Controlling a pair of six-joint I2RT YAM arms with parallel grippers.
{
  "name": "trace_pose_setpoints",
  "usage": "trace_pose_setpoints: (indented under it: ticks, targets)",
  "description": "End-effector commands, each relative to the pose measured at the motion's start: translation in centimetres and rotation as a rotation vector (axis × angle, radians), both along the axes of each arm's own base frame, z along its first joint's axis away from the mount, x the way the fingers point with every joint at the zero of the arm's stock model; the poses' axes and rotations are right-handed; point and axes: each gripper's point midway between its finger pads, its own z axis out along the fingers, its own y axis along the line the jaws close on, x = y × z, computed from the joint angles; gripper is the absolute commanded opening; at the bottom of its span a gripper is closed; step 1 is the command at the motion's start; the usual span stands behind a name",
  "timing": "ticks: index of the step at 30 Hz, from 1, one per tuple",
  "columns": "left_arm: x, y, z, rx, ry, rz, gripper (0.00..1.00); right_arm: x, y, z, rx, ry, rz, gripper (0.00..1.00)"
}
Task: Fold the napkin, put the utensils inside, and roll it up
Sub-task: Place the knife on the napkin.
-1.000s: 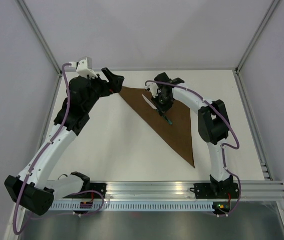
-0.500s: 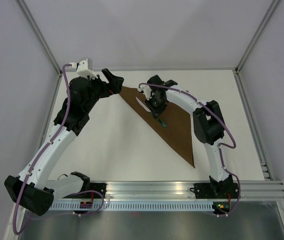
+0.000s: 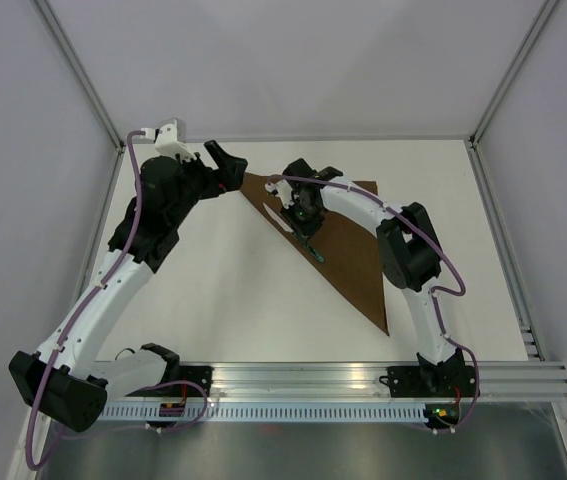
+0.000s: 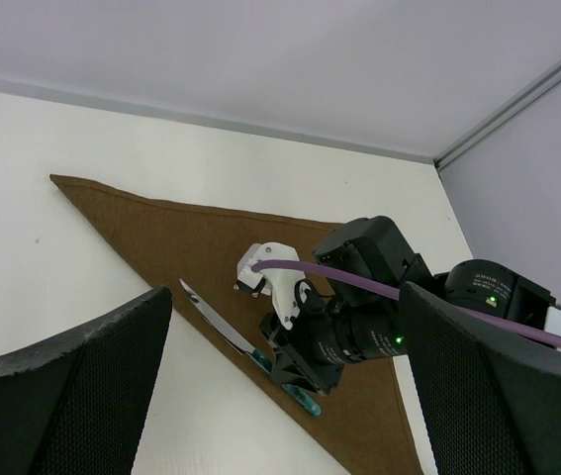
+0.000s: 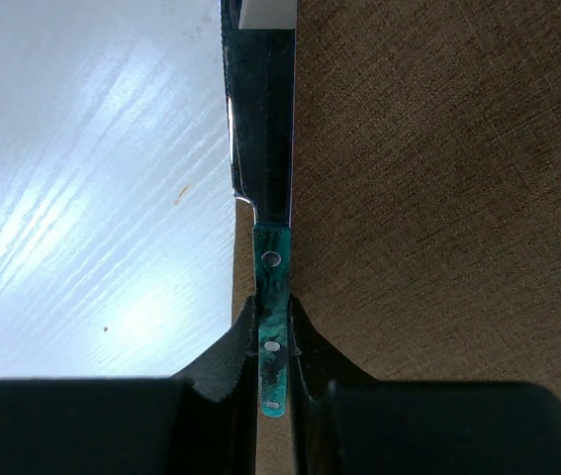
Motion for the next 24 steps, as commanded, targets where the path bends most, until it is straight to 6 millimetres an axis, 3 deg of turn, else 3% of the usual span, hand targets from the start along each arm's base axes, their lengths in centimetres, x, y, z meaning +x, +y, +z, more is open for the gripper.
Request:
trace_pose_setpoints:
  ticks: [1, 16, 24]
  targets:
    - [-0.2, 0.7, 0.6, 0.016, -0.029, 0.014, 1.0, -0.2, -0.3, -1.3, -0.026, 0.027, -0.056, 0.0]
    - [0.0, 0.6, 0.1, 0.026, -0.019, 0.013, 1.0, -0.5, -0.4, -2.6, -0.034, 0.058, -0.09, 0.01]
    - [0.1, 0.6, 0.1, 0.03, -0.02, 0.014, 1.0, -0.2, -0.4, -2.3, -0.043, 0.046, -0.102, 0.0]
